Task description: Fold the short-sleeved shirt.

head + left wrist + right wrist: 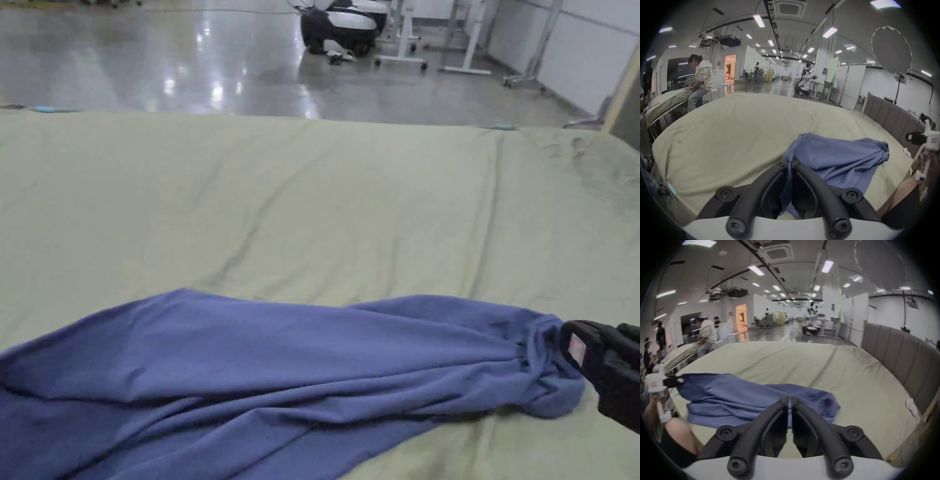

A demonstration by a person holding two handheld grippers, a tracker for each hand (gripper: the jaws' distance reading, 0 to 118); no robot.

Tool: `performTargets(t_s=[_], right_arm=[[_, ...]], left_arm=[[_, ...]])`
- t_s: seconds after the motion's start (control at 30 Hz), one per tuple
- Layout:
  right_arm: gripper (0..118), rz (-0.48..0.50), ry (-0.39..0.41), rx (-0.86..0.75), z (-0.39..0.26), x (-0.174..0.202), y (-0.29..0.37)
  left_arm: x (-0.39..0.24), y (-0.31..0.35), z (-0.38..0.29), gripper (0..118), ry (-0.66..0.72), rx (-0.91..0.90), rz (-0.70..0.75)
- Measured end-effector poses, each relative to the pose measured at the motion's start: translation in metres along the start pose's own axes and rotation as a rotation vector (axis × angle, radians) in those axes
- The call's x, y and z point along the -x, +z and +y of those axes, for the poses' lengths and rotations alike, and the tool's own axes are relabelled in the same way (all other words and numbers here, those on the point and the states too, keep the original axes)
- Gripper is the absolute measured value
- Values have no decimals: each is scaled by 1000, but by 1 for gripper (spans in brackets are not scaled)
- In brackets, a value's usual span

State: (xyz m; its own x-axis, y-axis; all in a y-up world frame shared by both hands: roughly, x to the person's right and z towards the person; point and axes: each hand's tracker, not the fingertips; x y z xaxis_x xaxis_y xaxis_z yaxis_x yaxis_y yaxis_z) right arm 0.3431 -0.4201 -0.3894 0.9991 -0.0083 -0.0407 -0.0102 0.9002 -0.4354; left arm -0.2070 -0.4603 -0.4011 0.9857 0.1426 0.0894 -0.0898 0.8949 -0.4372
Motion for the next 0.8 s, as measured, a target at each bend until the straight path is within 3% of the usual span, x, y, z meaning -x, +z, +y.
performTargets(t_s=[0.03,0.07,0.1,0.13,0.2,0.33,0.4,0.43,0.5,0.53,0.67,0.8], right_arm=[[36,-30,-48,-14,-4,-23,-13],[75,-47,-87,26,-6,-45,-29],[102,-78,-97,99,-6,-59,-43],[116,-143,-82,174,-9,-72,-63],[114,-168,-72,231,-21,-89,-95],[114,-87,-246,300,-36,-107,-149],[112,-91,-260,318,-40,-105,-170],[105,-84,-254,330,-41,-104,-177],[47,-61,-245,359,-43,-99,-190],[25,-78,-234,357,-41,-95,-189],[18,-67,-186,317,-27,-85,-168],[18,-54,-269,186,4,-90,-110]], left_arm=[[-1,3,4,3,6,-10,-6],[-2,2,9,3,14,-18,-5],[-2,2,12,3,19,-19,-8],[-2,2,15,3,19,-21,-10],[-3,-4,19,3,12,-24,7],[-4,-13,23,3,25,-12,16],[-7,-17,22,3,14,-5,29],[-8,-18,22,3,12,-6,31],[-8,-22,23,3,11,-1,36],[-7,-21,23,3,13,0,34],[-4,-16,33,3,36,-7,11],[3,10,63,3,37,-76,13]])
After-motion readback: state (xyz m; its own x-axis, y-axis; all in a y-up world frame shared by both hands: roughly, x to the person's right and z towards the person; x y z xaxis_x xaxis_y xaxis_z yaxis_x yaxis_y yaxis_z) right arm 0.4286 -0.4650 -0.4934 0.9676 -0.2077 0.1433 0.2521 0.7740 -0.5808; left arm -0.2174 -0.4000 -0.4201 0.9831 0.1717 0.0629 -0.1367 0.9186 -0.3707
